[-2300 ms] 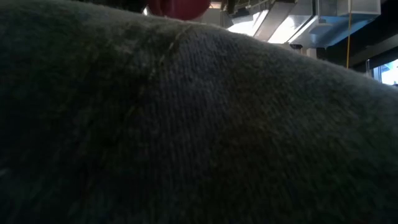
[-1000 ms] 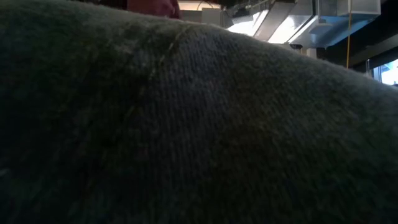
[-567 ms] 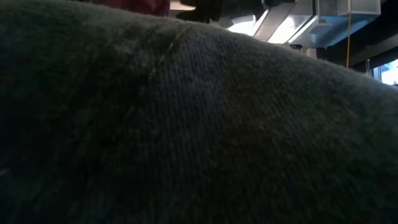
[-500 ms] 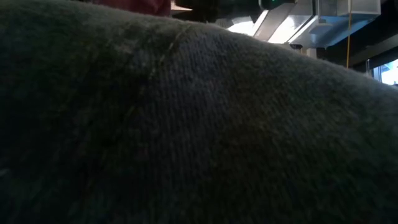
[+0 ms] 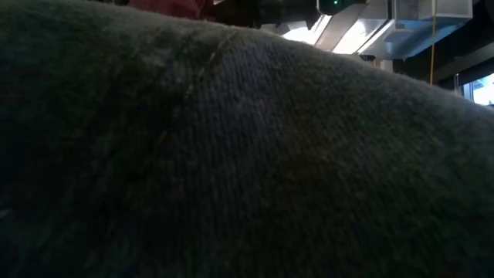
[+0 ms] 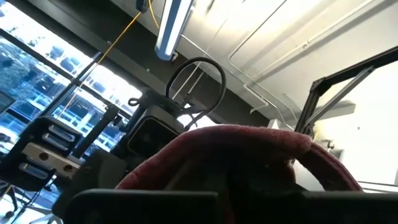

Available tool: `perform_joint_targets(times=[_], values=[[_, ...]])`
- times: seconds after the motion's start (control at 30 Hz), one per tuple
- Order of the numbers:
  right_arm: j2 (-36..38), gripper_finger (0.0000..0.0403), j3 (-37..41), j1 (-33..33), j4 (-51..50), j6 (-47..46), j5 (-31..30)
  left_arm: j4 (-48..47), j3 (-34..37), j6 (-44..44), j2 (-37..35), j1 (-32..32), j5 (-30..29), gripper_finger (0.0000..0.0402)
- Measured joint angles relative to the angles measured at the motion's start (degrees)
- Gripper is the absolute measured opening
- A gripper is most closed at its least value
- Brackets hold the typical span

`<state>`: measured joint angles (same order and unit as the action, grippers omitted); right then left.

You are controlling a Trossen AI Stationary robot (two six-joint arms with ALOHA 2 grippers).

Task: Pick & Place hat
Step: Put the maroon cap into the left transparent bin

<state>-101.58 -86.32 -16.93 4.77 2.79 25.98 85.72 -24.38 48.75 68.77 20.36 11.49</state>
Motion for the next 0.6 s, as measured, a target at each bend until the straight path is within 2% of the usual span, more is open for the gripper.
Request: perform_joint_targets(times=[0.07, 0.1, 0.17, 0.43, 0.6], values=[[0.0, 0.0025, 0.0, 0.0, 0.2, 0.3, 0.1, 0.0, 0.0, 0.0, 0.0, 0.0, -0.3, 0.0002], [0.0, 0.0014, 0.0, 0.0, 0.2, 0.5, 0.5, 0.0, 0.0, 0.0, 0.0, 0.0, -0.4, 0.0002], [0.0, 0.0012, 0.0, 0.0, 0.2, 0.0, 1.7, 0.0, 0.0, 0.0, 0.0, 0.0, -0.4, 0.0004], [4.0, 0.0005, 0.0, -1.7, -0.5, -4.1, 13.7, -0.4, 0.0, -2.4, 0.0, 0.9, 0.6, 0.0002], [9.0, 0.0004, 0.0, -2.7, -0.4, -5.8, 15.7, -8.0, 0.0, -2.6, 0.0, 2.9, 2.0, 0.0002]])
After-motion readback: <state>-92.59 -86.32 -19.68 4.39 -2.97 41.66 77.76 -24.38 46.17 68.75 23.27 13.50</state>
